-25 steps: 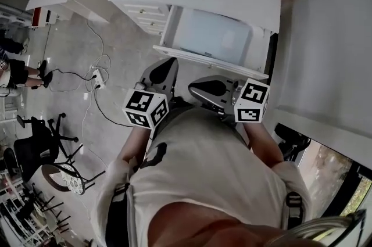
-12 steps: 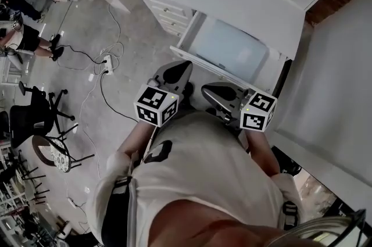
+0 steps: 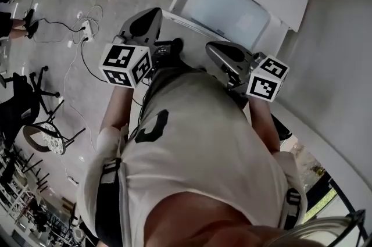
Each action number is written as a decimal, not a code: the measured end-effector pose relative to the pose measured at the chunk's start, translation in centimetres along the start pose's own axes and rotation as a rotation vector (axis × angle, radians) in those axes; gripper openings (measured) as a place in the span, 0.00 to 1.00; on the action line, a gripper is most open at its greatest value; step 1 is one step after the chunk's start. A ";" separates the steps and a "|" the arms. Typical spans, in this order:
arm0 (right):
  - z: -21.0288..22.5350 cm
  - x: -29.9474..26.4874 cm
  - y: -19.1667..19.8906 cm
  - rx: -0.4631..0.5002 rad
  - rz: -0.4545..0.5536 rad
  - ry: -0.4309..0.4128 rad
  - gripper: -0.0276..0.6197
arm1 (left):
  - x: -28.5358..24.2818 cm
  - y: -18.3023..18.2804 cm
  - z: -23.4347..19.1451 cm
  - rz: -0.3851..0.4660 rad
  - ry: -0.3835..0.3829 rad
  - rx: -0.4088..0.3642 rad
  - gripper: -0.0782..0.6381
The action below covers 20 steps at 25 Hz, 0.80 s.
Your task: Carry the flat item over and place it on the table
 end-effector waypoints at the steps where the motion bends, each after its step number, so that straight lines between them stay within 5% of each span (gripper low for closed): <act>1: 0.5 -0.9 -0.4 -0.008 -0.012 0.011 0.06 | -0.5 -0.3 -1.0 -0.007 0.006 0.006 0.14; 9: 4.1 -8.5 -0.7 -0.089 -0.081 0.093 0.06 | -4.7 0.9 -8.2 -0.130 0.069 0.021 0.14; 20: 10.6 -6.7 -2.5 -0.261 0.011 0.356 0.06 | -15.2 3.9 -5.7 -0.401 0.328 -0.103 0.14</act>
Point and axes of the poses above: the fingertips, and each gripper's own axes: x backward along the fingers, z to its right, y out of its underside, the point moved 1 cm from there along x, backward along the fingers, and after that the axes turned 10 degrees about x, right-handed, at the moved point
